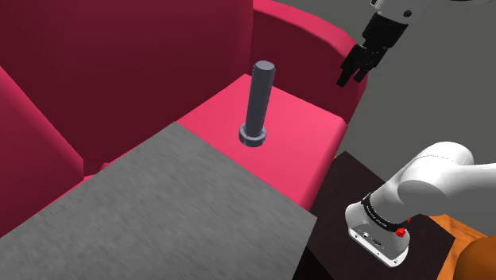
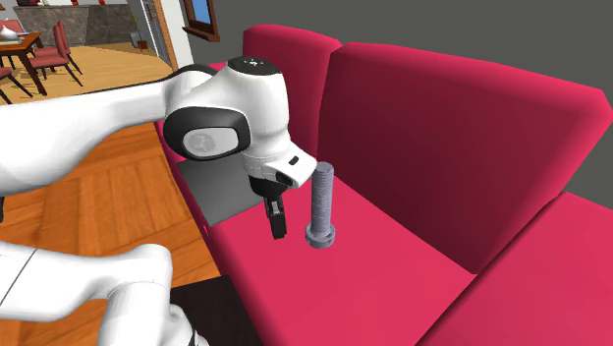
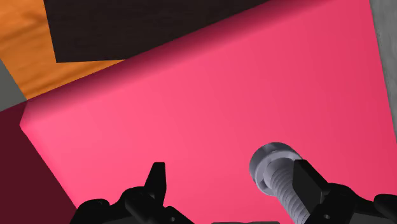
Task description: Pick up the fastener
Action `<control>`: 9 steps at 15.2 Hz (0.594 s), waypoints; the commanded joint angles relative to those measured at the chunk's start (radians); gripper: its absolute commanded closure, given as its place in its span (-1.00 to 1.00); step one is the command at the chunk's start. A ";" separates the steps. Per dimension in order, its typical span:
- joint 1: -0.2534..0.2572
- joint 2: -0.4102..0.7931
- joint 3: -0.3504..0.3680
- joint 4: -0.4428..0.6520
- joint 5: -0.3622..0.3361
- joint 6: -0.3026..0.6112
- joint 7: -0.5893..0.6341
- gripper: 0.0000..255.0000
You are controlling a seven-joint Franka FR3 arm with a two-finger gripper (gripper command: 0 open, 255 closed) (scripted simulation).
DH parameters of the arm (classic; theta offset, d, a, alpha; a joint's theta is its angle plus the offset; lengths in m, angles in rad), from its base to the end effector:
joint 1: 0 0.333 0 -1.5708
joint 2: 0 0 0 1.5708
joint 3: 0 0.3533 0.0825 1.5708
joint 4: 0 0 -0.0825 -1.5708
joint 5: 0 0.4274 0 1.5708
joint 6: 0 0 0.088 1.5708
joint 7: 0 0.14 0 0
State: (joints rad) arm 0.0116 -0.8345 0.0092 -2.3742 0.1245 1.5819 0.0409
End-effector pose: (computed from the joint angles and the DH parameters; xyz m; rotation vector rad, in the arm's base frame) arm 0.3117 0.0246 0.5919 -3.0220 0.0328 -0.0585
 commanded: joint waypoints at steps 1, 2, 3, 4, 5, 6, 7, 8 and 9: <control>0.000 0.000 0.000 0.000 0.000 0.000 0.000 -1.00; 0.006 0.035 0.018 0.023 0.005 0.012 0.012 -1.00; 0.011 0.071 0.035 0.048 0.010 0.022 0.025 -1.00; 0.016 0.107 0.052 0.073 0.013 0.032 0.037 -1.00; 0.020 0.143 0.070 0.100 0.015 0.041 0.049 -1.00; 0.024 0.179 0.086 0.128 0.016 0.049 0.062 -1.00; 0.027 0.216 0.103 0.157 0.016 0.055 0.075 -1.00; 0.030 0.253 0.119 0.187 0.015 0.061 0.088 -1.00; 0.033 0.290 0.136 0.218 0.013 0.066 0.102 -1.00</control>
State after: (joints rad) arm 0.0412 -0.5824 0.1279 -2.1889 0.1384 1.6431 0.1284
